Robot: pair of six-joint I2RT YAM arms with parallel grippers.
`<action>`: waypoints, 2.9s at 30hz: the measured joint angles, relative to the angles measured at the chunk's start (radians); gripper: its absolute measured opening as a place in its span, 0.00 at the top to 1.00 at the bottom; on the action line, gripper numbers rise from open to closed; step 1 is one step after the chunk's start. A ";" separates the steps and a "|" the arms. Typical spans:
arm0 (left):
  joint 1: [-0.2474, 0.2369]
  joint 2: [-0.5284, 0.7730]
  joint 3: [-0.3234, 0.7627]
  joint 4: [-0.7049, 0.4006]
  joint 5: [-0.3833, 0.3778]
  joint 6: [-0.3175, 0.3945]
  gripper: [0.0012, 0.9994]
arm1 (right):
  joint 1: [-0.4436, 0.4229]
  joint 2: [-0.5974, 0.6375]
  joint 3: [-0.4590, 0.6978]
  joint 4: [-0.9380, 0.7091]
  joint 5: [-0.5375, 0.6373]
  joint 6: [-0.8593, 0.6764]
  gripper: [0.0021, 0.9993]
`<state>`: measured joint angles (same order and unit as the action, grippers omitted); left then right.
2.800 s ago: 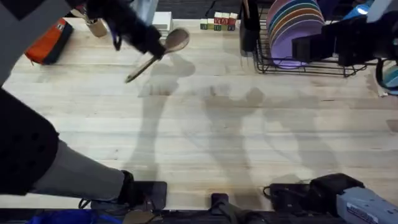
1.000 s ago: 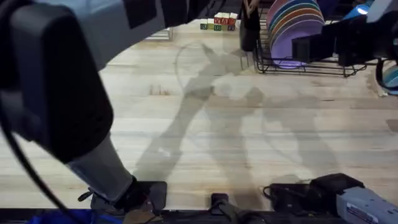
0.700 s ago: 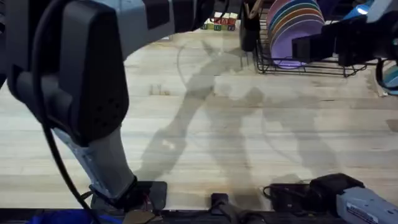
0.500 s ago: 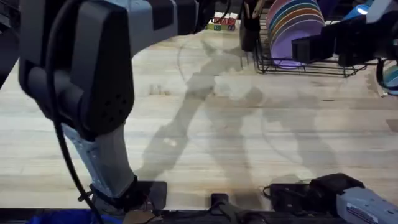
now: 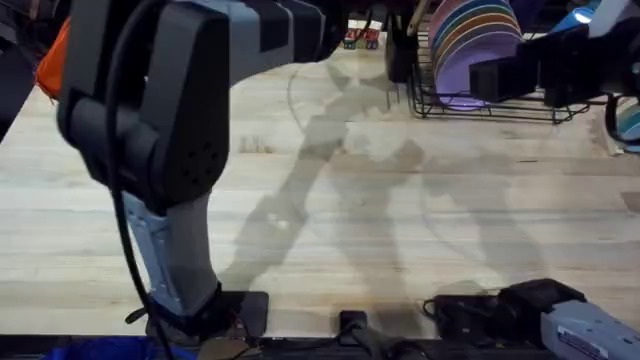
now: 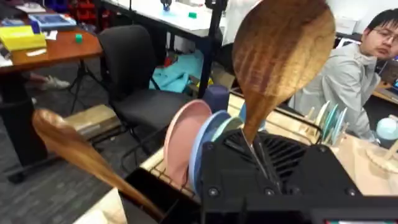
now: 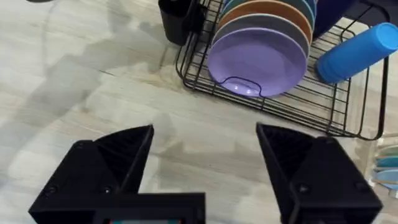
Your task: Pick up the spoon on the table one by one and put them onto the rack
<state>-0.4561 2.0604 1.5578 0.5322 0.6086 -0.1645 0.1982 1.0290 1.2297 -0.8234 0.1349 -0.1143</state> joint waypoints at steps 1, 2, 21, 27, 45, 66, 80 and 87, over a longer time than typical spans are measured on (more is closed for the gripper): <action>0.000 0.006 0.000 0.000 0.000 0.000 0.96 | 0.000 0.000 0.000 0.000 0.000 0.000 0.01; 0.000 0.016 0.000 -0.001 0.000 0.000 0.96 | 0.000 0.000 0.000 0.000 0.000 -0.002 0.01; 0.000 0.062 0.000 -0.216 -0.003 0.009 0.96 | 0.000 0.000 0.000 0.000 0.000 -0.006 0.01; 0.000 0.062 0.000 -0.268 -0.004 0.021 0.96 | 0.000 0.000 0.000 0.000 0.000 -0.006 0.01; 0.000 0.062 0.000 -0.268 -0.002 0.026 0.01 | 0.000 0.000 0.000 0.000 0.000 -0.006 0.01; 0.009 0.047 0.000 -0.413 -0.035 0.026 0.00 | 0.000 0.000 0.000 0.000 0.000 -0.006 0.01; 0.117 -0.253 0.001 -0.818 -0.082 0.027 0.00 | 0.000 0.000 0.000 0.000 0.000 -0.006 0.01; 0.248 -0.390 0.001 -1.178 -0.162 0.062 0.00 | 0.000 0.000 0.000 0.000 0.000 -0.006 0.01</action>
<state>-0.2078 1.6705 1.5589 -0.6461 0.4466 -0.1029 0.1982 1.0288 1.2297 -0.8234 0.1345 -0.1206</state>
